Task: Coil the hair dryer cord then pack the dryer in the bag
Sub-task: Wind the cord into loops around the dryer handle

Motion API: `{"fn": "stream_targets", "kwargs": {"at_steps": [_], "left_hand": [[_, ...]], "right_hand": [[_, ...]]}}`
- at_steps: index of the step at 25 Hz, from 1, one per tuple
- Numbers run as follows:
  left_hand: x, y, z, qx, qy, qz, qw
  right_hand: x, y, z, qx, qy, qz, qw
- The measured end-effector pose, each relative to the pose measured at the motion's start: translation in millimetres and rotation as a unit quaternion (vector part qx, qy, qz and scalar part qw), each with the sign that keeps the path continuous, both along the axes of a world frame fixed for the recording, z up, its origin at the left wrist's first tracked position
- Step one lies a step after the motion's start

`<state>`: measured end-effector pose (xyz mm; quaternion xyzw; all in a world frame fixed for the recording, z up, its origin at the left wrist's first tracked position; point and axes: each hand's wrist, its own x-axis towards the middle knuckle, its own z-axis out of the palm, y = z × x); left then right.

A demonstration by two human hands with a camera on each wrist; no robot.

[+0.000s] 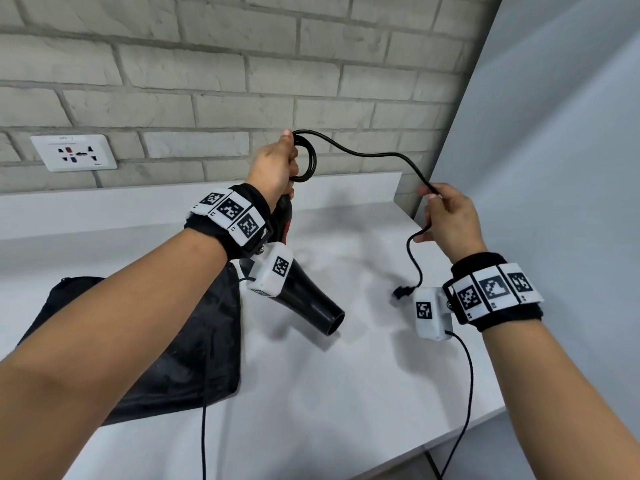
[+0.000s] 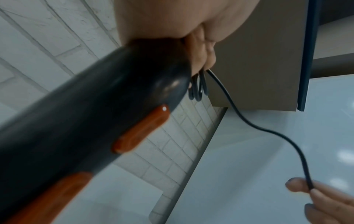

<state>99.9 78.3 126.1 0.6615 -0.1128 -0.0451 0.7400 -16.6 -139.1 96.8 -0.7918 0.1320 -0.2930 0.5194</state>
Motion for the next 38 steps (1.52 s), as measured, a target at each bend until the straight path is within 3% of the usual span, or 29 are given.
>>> {"fn": "stream_targets", "kwargs": {"at_steps": [5, 8, 11, 14, 16, 19, 21, 25, 32, 34, 36, 38], "left_hand": [[-11, -5, 1, 0.001, 0.022, -0.042, 0.999], [-16, -10, -1, 0.0, 0.037, -0.073, 0.997], [-22, -15, -5, 0.011, 0.035, -0.102, 0.994], [-26, -17, -8, 0.029, 0.033, -0.118, 0.992], [-27, -16, -9, 0.035, 0.032, -0.124, 0.991], [-26, -13, -8, 0.043, 0.033, -0.134, 0.989], [-25, -11, -7, 0.045, 0.033, -0.141, 0.988], [-21, -6, -8, 0.046, 0.035, -0.14, 0.988], [-12, -4, -7, 0.019, 0.051, -0.116, 0.992], [-10, -6, -6, 0.012, 0.056, -0.111, 0.992], [-9, -9, -7, 0.007, 0.061, -0.107, 0.992], [-9, -13, -9, 0.007, 0.068, -0.102, 0.992]], "right_hand": [[8, 10, -45, 0.046, 0.059, 0.043, 0.996], [6, 20, -68, 0.043, 0.156, 0.169, 0.972], [2, 20, -83, -0.106, 0.345, 0.264, 0.894], [0, 18, -95, -0.192, 0.465, 0.299, 0.811], [4, 15, -105, -0.274, 0.509, 0.289, 0.763], [13, 11, -113, -0.422, 0.467, 0.247, 0.737], [19, 8, -117, -0.447, 0.446, 0.235, 0.739], [37, -1, -129, -0.397, 0.476, 0.233, 0.749], [46, -7, -141, -0.297, 0.471, 0.094, 0.825], [47, -8, -139, -0.214, 0.416, 0.078, 0.88], [46, -2, -125, -0.074, 0.297, 0.064, 0.95], [49, 7, -103, 0.012, 0.178, 0.052, 0.983]]}}
